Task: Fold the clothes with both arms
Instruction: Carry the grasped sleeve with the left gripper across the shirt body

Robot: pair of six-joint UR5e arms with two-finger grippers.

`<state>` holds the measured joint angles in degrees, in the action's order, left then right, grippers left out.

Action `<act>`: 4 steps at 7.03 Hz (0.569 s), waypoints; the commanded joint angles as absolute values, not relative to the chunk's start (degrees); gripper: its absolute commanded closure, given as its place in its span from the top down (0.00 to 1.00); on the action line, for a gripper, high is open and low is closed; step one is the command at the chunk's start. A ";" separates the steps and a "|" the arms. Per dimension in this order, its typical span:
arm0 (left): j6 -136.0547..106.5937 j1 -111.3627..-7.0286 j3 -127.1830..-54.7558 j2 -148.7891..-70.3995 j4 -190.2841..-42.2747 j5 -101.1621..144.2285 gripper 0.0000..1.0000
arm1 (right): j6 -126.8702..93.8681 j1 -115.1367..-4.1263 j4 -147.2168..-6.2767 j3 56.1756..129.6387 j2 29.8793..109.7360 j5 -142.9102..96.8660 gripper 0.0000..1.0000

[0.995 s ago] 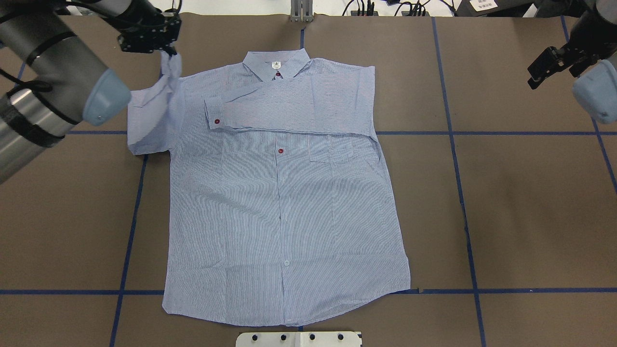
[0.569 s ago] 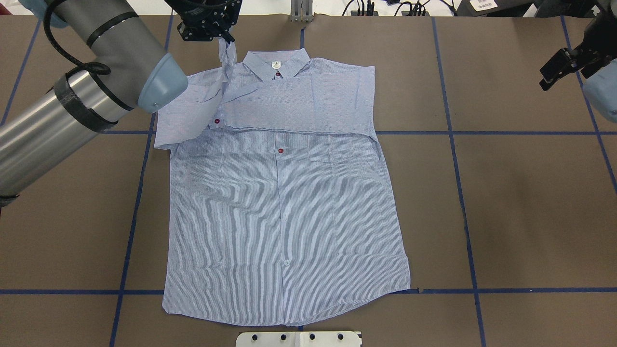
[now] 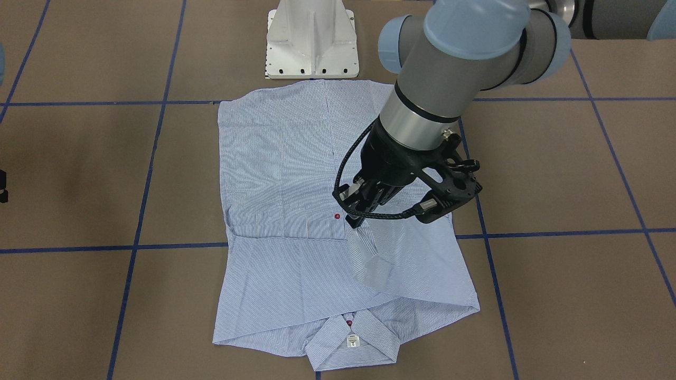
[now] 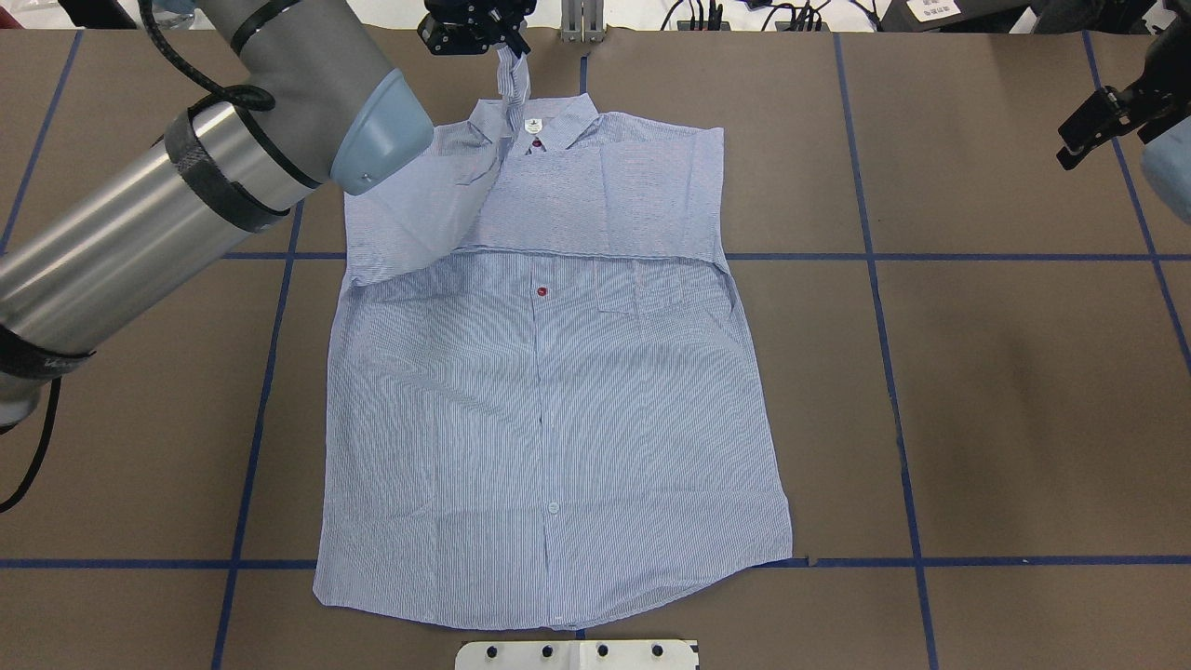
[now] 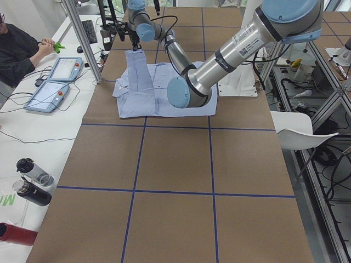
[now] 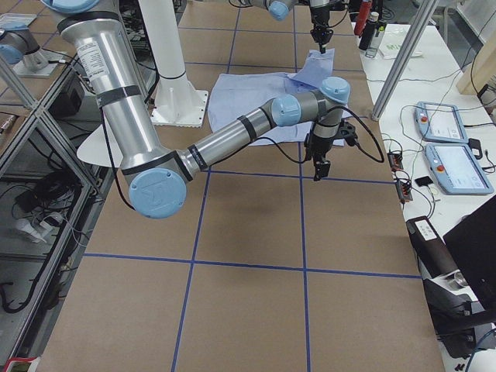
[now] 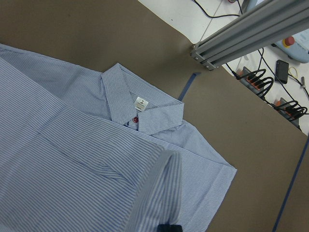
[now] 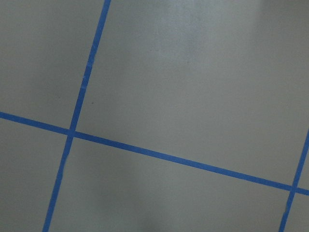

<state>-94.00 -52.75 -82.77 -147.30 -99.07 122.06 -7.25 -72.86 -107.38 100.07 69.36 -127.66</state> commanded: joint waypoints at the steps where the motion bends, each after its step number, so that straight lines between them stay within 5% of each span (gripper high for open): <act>1: -94.92 -50.90 -81.13 -147.92 -100.53 121.91 0.00 | -7.12 -73.04 -107.32 99.41 69.26 -127.62 1.00; 4: -101.42 -44.77 -70.67 -147.75 -118.63 118.24 0.00 | -7.03 -73.04 -107.31 98.44 69.17 -127.62 1.00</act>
